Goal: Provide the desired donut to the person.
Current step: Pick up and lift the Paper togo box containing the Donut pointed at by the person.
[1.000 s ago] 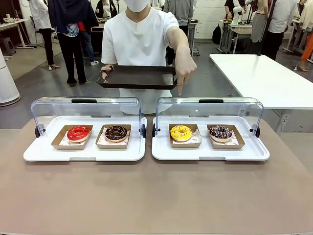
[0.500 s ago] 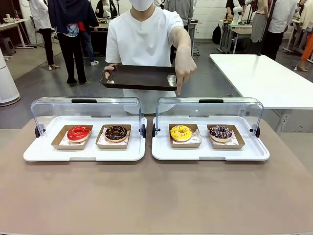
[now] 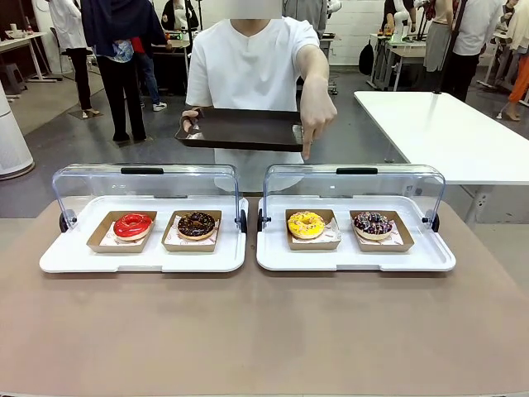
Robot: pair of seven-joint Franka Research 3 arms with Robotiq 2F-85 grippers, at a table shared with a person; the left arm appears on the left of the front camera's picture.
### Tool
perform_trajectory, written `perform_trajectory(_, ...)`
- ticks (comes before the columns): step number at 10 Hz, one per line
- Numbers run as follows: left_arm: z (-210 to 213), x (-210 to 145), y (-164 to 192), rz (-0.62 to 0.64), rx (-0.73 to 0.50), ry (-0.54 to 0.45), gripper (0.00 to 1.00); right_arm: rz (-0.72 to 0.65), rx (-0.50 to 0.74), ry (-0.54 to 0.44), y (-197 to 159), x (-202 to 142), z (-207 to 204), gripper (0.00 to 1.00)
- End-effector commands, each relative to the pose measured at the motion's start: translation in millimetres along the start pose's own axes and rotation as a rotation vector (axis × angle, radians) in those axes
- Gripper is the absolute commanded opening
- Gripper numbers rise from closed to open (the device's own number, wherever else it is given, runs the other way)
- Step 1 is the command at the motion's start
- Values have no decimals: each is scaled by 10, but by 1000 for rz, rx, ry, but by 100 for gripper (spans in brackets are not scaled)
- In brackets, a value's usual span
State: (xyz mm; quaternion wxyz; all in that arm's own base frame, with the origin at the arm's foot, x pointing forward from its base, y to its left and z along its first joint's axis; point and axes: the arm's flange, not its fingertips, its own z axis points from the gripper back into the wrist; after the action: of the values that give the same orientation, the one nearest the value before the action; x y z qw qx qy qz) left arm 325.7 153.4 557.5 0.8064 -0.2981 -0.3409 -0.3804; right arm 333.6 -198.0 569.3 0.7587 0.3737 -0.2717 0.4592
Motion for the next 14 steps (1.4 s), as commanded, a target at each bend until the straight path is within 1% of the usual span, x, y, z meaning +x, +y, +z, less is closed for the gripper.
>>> perform_trajectory(1,6,15,8,-7,-7,-16,100,0,0,0,0,0,0,100)
perform_trajectory(2,6,15,8,-7,-7,-16,100,48,-14,48,65,201,4,100)
perform_trajectory(3,6,15,8,-7,-7,-16,100,57,-35,105,96,480,-59,100)
perform_trajectory(4,6,15,8,-7,-7,-16,100,67,-44,198,126,840,-243,100)
perform_trajectory(5,6,15,8,-7,-7,-16,100,86,-55,306,170,1147,-497,100)
perform_trajectory(6,6,15,8,-7,-7,-16,100,110,-38,394,218,1420,-803,100)
perform_trajectory(7,6,15,8,-7,-7,-16,100,126,-37,465,244,1614,-1176,100)
perform_trajectory(9,6,15,8,-7,-7,-16,100,133,-33,607,166,1778,-2061,100)
perform_trajectory(11,6,15,8,-7,-7,-16,100,168,-60,686,96,1761,-2754,100)
perform_trajectory(12,6,15,8,-7,-7,-16,100,227,-83,763,36,1669,-3102,100)
perform_trajectory(13,6,15,8,-7,-7,-16,100,260,-101,799,-30,1591,-3284,100)
perform_trajectory(14,6,15,8,-7,-7,-16,100,298,-114,806,-105,1506,-3421,100)
